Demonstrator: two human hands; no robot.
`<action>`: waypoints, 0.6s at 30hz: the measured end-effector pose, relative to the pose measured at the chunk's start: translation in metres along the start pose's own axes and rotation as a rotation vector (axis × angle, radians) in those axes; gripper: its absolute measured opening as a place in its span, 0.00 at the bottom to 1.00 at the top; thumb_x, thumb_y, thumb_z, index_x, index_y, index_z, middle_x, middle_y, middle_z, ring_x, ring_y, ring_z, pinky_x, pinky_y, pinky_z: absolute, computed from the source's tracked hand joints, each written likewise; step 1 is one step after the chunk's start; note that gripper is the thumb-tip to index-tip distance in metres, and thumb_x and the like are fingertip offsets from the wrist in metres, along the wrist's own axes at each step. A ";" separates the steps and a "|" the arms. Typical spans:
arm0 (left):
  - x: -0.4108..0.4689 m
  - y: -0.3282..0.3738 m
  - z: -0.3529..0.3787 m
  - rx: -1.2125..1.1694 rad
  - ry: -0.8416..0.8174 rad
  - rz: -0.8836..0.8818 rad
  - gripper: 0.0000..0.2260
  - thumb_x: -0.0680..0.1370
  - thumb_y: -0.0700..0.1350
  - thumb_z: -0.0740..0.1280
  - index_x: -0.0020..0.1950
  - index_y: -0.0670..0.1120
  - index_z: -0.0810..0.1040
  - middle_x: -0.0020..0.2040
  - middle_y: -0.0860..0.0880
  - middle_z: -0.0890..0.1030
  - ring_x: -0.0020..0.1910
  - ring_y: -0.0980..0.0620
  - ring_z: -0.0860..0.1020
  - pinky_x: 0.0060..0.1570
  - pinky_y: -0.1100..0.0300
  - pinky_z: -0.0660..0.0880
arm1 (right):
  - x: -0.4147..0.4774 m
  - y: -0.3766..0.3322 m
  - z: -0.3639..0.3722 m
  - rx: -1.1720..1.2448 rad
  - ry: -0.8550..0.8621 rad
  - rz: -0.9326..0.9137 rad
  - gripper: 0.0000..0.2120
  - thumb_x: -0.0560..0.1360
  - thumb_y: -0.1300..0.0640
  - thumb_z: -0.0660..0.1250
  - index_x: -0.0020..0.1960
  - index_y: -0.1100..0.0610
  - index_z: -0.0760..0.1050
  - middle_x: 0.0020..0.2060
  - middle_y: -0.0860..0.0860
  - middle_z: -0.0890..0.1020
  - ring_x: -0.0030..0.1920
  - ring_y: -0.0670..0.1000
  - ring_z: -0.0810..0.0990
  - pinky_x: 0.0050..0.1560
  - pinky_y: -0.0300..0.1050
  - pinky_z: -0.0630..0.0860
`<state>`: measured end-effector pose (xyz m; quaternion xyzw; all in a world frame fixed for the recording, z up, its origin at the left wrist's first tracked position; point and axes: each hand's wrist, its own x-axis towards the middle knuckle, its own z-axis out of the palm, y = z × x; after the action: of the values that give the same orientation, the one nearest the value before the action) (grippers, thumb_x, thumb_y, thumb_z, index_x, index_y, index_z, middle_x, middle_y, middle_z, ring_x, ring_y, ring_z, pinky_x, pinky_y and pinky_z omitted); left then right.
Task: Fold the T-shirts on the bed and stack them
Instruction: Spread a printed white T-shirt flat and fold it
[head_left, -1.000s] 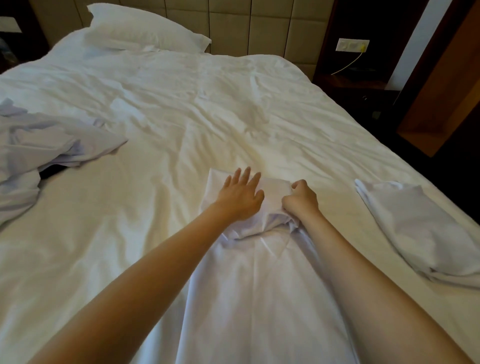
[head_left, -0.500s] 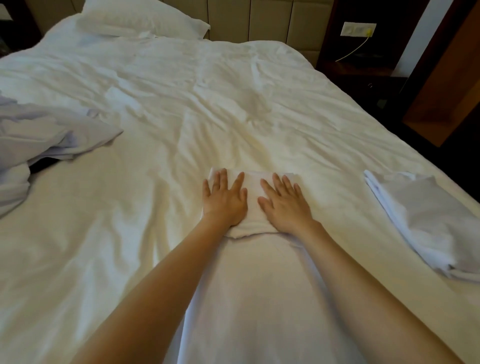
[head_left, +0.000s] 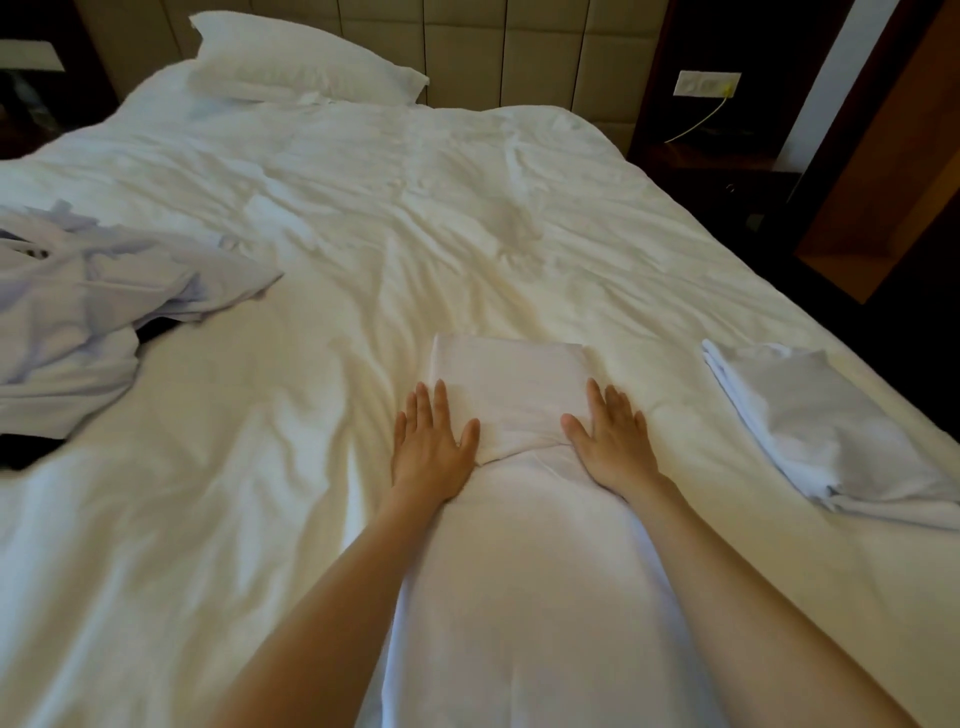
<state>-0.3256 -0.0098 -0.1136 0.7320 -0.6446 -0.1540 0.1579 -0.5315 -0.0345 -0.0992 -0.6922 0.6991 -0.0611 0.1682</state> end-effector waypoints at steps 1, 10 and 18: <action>-0.006 -0.002 -0.001 -0.025 -0.009 0.000 0.31 0.81 0.57 0.50 0.77 0.44 0.40 0.78 0.42 0.43 0.77 0.47 0.43 0.73 0.54 0.40 | -0.008 0.003 0.000 0.016 -0.008 0.004 0.30 0.81 0.42 0.46 0.77 0.51 0.38 0.77 0.54 0.43 0.77 0.52 0.41 0.74 0.49 0.39; -0.073 -0.010 -0.004 -0.077 -0.054 -0.005 0.34 0.81 0.58 0.52 0.77 0.41 0.41 0.78 0.44 0.47 0.77 0.48 0.47 0.73 0.55 0.44 | -0.077 0.023 0.006 0.110 -0.025 0.031 0.30 0.82 0.44 0.48 0.78 0.53 0.39 0.77 0.54 0.45 0.77 0.53 0.45 0.75 0.48 0.43; -0.132 -0.007 -0.018 -0.346 -0.041 -0.066 0.39 0.77 0.53 0.65 0.77 0.43 0.44 0.77 0.44 0.55 0.75 0.46 0.57 0.71 0.56 0.54 | -0.133 0.031 0.004 0.555 0.051 0.050 0.34 0.78 0.56 0.62 0.77 0.57 0.48 0.75 0.52 0.57 0.75 0.53 0.57 0.72 0.45 0.55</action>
<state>-0.3274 0.1224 -0.0981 0.7114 -0.5873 -0.2824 0.2632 -0.5611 0.0982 -0.0929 -0.6005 0.6765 -0.2634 0.3353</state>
